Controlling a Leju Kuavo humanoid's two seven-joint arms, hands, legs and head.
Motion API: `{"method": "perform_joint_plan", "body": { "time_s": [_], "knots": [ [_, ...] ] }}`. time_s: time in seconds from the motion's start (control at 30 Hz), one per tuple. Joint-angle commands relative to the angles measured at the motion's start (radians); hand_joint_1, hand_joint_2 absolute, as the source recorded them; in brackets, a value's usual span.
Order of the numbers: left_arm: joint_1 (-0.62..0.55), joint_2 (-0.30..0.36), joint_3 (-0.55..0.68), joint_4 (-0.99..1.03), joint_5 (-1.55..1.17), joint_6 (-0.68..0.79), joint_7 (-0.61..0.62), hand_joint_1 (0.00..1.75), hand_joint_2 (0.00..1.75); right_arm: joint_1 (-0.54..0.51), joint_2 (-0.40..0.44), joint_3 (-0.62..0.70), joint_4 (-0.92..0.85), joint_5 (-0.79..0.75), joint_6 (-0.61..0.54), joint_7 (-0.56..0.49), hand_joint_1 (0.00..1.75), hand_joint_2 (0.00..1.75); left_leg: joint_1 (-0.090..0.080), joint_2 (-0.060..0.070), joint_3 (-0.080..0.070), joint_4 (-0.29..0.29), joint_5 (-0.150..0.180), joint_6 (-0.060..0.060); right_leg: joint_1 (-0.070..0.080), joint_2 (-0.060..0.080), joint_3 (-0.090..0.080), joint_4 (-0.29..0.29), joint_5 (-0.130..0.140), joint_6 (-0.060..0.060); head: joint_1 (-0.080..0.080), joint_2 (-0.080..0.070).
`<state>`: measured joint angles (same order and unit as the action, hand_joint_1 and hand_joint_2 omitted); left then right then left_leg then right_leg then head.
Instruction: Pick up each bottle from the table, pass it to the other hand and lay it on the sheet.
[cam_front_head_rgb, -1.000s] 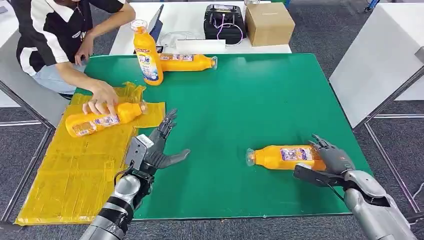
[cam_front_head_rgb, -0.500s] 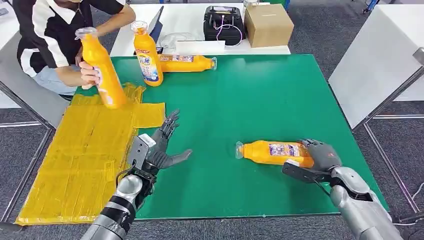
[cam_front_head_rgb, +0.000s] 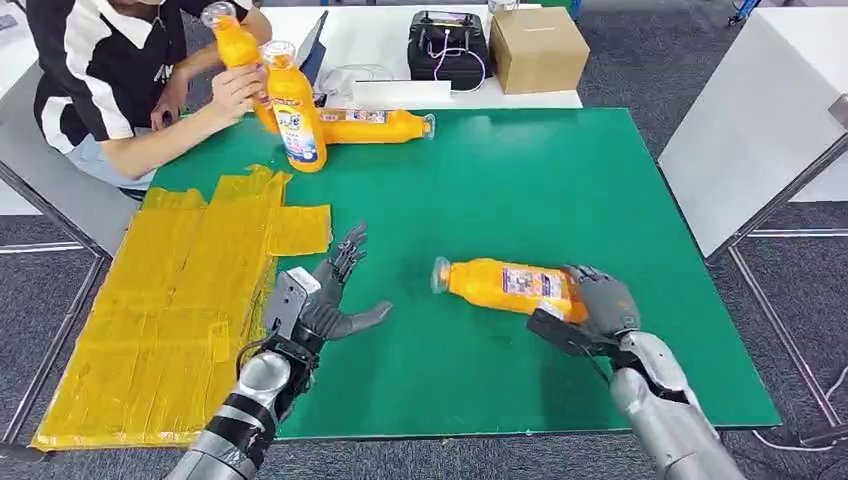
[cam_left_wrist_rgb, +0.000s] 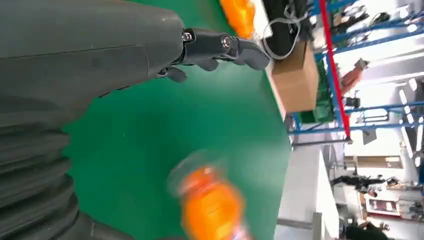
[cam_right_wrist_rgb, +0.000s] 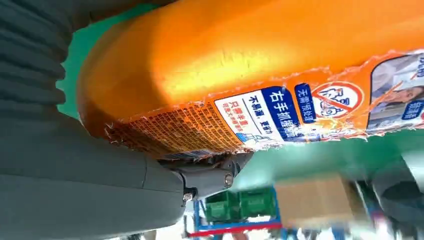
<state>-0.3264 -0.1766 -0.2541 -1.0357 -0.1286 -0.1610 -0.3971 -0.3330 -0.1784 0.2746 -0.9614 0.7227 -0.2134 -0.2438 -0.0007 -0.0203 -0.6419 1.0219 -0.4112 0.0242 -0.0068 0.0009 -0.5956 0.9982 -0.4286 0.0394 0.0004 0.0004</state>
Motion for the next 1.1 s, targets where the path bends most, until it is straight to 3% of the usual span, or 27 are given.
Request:
{"method": "perform_joint_plan", "body": {
  "time_s": [0.03, 0.2, 0.57, 0.63, 0.83, 1.1],
  "knots": [
    [-0.042, -0.009, -0.088, 0.120, 0.029, 0.002, 0.008, 0.00, 1.75, 0.024, 0.224, -0.088, -0.256, -0.159, -0.002, 0.008, 1.75, 1.75, 0.001, 0.003, 0.002, -0.001, -0.001, -0.002, 0.001, 0.002, 0.002, 0.000, -0.001, -0.001, 0.000, 0.000],
    [-0.039, -0.008, -0.088, 0.123, 0.041, 0.000, 0.013, 0.00, 1.75, 0.025, 0.237, -0.076, -0.223, -0.180, -0.006, -0.017, 1.75, 1.75, 0.002, 0.004, 0.007, -0.001, -0.003, -0.002, 0.002, 0.002, 0.007, -0.003, -0.002, -0.001, 0.000, 0.000],
    [-0.023, 0.000, -0.082, 0.116, 0.058, -0.003, 0.013, 0.00, 1.75, 0.044, 0.264, -0.061, -0.223, -0.223, 0.018, -0.037, 1.75, 1.75, 0.001, 0.001, 0.000, -0.001, -0.001, -0.001, 0.000, 0.000, 0.000, -0.001, -0.001, -0.001, 0.000, 0.000],
    [-0.022, 0.002, -0.077, 0.111, 0.064, -0.004, 0.016, 0.00, 1.75, 0.045, 0.283, -0.030, -0.197, -0.218, 0.036, -0.038, 1.75, 1.75, 0.002, 0.003, 0.005, -0.001, -0.002, -0.002, 0.002, 0.001, 0.006, -0.003, -0.002, -0.002, 0.000, 0.000],
    [-0.020, -0.004, -0.059, 0.103, 0.095, -0.017, 0.034, 0.00, 1.75, 0.059, 0.356, 0.130, -0.056, -0.196, 0.085, -0.044, 1.75, 1.75, 0.002, 0.005, 0.002, -0.002, -0.002, -0.001, 0.001, 0.003, 0.002, -0.002, 0.000, -0.001, 0.000, 0.000],
    [-0.023, -0.006, -0.059, 0.092, 0.112, -0.020, 0.044, 0.00, 1.75, 0.052, 0.371, 0.155, 0.021, -0.224, 0.075, -0.047, 1.75, 1.75, 0.002, 0.002, 0.001, -0.001, -0.001, -0.001, 0.002, 0.001, 0.001, -0.002, -0.001, -0.001, 0.000, 0.000]
  ]
}}
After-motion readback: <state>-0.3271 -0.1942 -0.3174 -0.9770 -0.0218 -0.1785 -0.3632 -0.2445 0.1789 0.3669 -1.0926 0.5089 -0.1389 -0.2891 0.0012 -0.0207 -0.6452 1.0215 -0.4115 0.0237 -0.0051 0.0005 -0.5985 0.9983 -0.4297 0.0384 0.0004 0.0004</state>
